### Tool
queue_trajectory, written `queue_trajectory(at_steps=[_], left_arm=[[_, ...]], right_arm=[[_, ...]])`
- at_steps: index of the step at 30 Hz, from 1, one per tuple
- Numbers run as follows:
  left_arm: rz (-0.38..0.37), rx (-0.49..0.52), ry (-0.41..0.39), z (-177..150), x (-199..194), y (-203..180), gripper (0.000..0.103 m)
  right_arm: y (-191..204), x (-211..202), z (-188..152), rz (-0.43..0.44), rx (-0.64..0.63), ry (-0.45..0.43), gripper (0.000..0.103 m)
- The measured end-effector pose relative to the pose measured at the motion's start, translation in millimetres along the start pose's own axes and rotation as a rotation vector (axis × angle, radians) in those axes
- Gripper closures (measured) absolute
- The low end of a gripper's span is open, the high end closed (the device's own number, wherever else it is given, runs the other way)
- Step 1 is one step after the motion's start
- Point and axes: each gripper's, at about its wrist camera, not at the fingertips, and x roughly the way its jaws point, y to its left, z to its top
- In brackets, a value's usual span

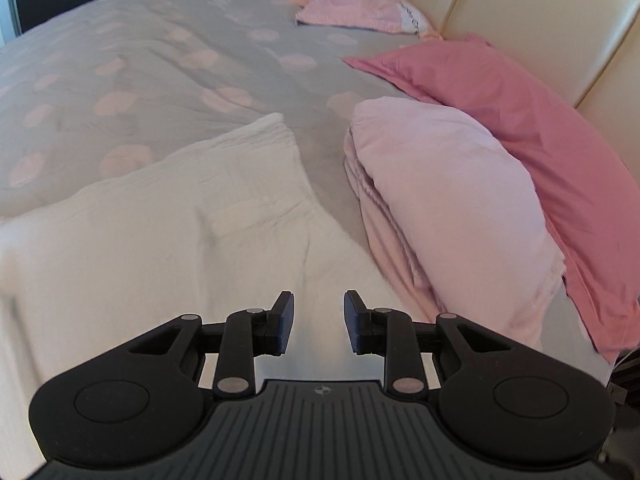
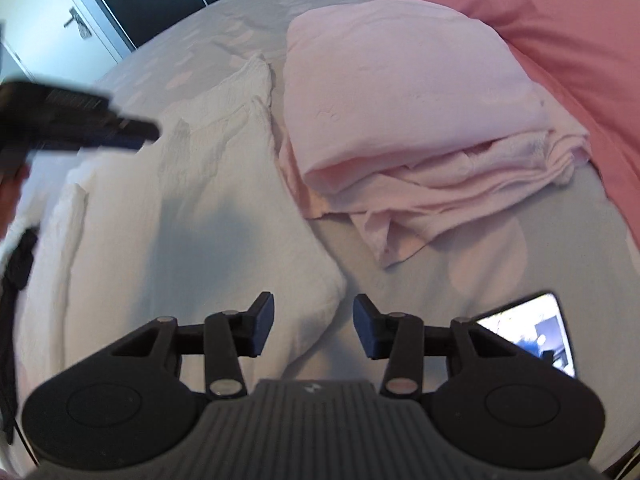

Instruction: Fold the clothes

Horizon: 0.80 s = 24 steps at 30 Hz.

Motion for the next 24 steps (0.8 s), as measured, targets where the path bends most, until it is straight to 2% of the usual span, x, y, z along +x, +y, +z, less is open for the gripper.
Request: queue_trajectory(at_steps=[4, 8, 13, 17, 18, 21, 23, 24], left_arm=[[-0.031, -0.03, 0.074, 43.8, 48.9, -1.0, 0.079], [-0.017, -0.054, 0.125, 69.2, 92.2, 2.0, 0.079], [0.019, -0.09, 0.162, 85.6, 131.6, 10.3, 0.079], [0.056, -0.088, 0.161, 84.9, 143.0, 9.0, 0.079], [0.064, -0.093, 0.161, 83.4, 145.3, 8.9, 0.079], [0.106, -0.07, 0.147, 81.2, 146.4, 2.5, 0.079], [0.124, -0.045, 0.141, 81.0, 146.7, -1.7, 0.082], [0.134, -0.038, 0.136, 80.5, 145.6, -1.7, 0.09]], right_arm=[[-6.4, 14.7, 5.6, -0.018, 0.003, 0.06, 0.056], [-13.8, 24.2, 4.2, 0.007, 0.034, 0.086, 0.056], [-19.0, 29.0, 3.1, 0.023, 0.06, 0.083, 0.056], [-26.5, 31.1, 1.8, 0.056, 0.117, 0.062, 0.057], [-27.5, 31.2, 0.8, 0.068, 0.131, 0.055, 0.061], [-28.4, 33.1, -0.3, 0.111, 0.174, 0.053, 0.091], [-28.2, 29.6, -1.1, 0.129, 0.203, 0.04, 0.092], [-26.2, 24.7, -0.4, 0.125, 0.196, 0.023, 0.093]])
